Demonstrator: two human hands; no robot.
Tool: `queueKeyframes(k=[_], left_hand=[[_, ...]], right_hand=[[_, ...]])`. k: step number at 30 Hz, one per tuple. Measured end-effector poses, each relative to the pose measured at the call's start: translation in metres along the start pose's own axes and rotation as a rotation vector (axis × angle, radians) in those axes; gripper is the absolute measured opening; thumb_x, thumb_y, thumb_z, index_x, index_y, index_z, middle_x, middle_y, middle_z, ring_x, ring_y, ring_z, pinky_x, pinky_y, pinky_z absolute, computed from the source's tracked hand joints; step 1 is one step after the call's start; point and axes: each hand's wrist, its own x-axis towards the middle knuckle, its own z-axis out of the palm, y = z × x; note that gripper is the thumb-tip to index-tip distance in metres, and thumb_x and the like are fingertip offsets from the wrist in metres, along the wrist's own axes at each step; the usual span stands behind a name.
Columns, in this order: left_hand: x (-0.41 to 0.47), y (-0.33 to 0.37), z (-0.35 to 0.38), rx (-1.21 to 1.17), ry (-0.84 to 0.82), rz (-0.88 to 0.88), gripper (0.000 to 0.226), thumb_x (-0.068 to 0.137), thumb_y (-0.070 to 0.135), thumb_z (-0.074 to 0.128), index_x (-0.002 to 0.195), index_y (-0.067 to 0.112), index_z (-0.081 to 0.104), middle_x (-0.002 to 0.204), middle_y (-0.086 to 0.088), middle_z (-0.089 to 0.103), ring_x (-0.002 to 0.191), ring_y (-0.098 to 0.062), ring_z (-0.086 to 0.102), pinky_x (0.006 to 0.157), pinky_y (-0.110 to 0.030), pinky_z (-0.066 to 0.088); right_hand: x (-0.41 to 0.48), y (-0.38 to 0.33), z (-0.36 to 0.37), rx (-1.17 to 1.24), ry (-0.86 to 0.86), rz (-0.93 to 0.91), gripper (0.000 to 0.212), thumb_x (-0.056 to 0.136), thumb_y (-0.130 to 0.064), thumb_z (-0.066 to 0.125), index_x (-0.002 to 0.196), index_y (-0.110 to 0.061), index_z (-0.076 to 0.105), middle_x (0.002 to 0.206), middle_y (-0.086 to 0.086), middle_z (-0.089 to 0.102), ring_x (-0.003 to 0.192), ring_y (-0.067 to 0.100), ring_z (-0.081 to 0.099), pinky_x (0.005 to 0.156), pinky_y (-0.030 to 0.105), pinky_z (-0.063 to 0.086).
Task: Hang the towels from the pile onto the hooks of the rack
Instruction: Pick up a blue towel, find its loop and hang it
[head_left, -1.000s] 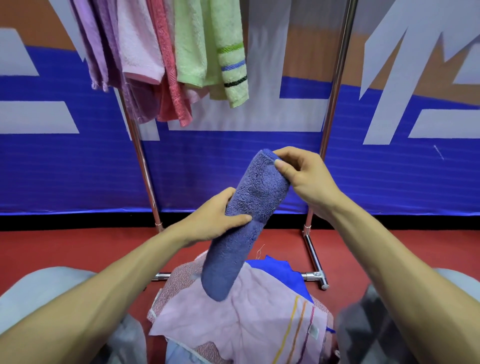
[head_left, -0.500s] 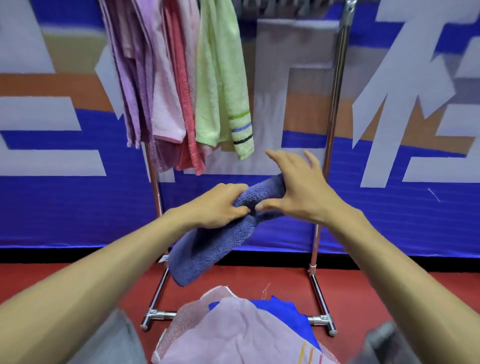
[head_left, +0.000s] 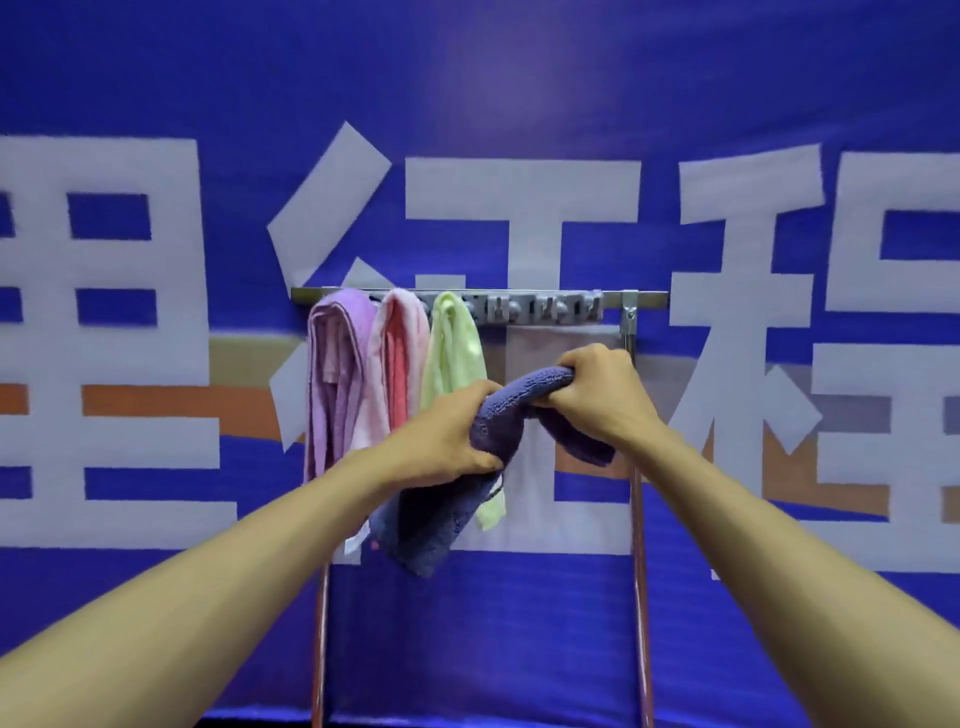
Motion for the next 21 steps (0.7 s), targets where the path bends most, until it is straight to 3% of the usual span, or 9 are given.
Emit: queueKeyframes(k=[2,5,10,13,16,21], left_hand=[[0.002,-0.001,-0.008,0.088,0.009,-0.008,0.05,0.07,0.016,0.068,0.105,0.038,0.041,0.095,0.014,0.057,0.086,-0.01,0.057,0.077,-0.028,0.048],[0.004,-0.002,-0.024,0.251,0.092,-0.071,0.043,0.075,0.015,0.056,0.113,0.031,0.043,0.108,-0.001,0.063,0.097,-0.029,0.06,0.081,-0.042,0.05],[0.022,-0.013,-0.058,0.472,0.201,-0.13,0.028,0.083,0.013,0.051,0.109,0.021,0.047,0.109,-0.005,0.063,0.096,-0.033,0.059,0.077,-0.042,0.048],[0.041,-0.03,-0.078,0.501,0.202,-0.155,0.024,0.082,0.011,0.05,0.104,0.021,0.047,0.108,-0.004,0.062,0.095,-0.032,0.058,0.078,-0.044,0.048],[0.063,-0.047,-0.094,0.502,0.257,-0.195,0.026,0.081,0.009,0.049,0.102,0.023,0.052,0.105,-0.002,0.061,0.095,-0.029,0.056,0.08,-0.041,0.048],[0.111,-0.075,-0.121,0.476,0.39,-0.318,0.025,0.072,0.003,0.045,0.09,0.013,0.058,0.09,-0.009,0.063,0.083,-0.031,0.057,0.06,-0.036,0.044]], right_hand=[[0.011,-0.002,-0.014,0.048,0.076,0.015,0.017,0.073,-0.031,0.069,0.072,-0.014,0.069,0.073,0.008,0.069,0.074,0.029,0.064,0.065,0.04,0.055],[0.023,-0.002,-0.026,0.024,0.159,0.033,0.013,0.078,-0.025,0.066,0.088,-0.022,0.073,0.087,0.007,0.073,0.085,0.029,0.065,0.071,0.039,0.056],[0.048,-0.002,-0.016,-0.044,0.142,-0.028,0.01,0.083,-0.026,0.063,0.085,-0.02,0.072,0.083,0.007,0.072,0.081,0.029,0.065,0.066,0.035,0.052],[0.066,-0.002,0.002,-0.129,0.085,-0.098,0.014,0.084,-0.029,0.063,0.087,-0.019,0.071,0.087,0.007,0.07,0.083,0.03,0.064,0.073,0.037,0.051],[0.088,-0.002,0.023,-0.08,0.008,-0.132,0.01,0.08,-0.019,0.055,0.084,-0.018,0.064,0.086,0.007,0.068,0.08,0.03,0.062,0.07,0.039,0.053],[0.147,-0.008,0.048,0.067,0.007,-0.19,0.019,0.075,-0.01,0.048,0.084,-0.018,0.063,0.081,0.003,0.068,0.079,0.026,0.059,0.071,0.038,0.051]])
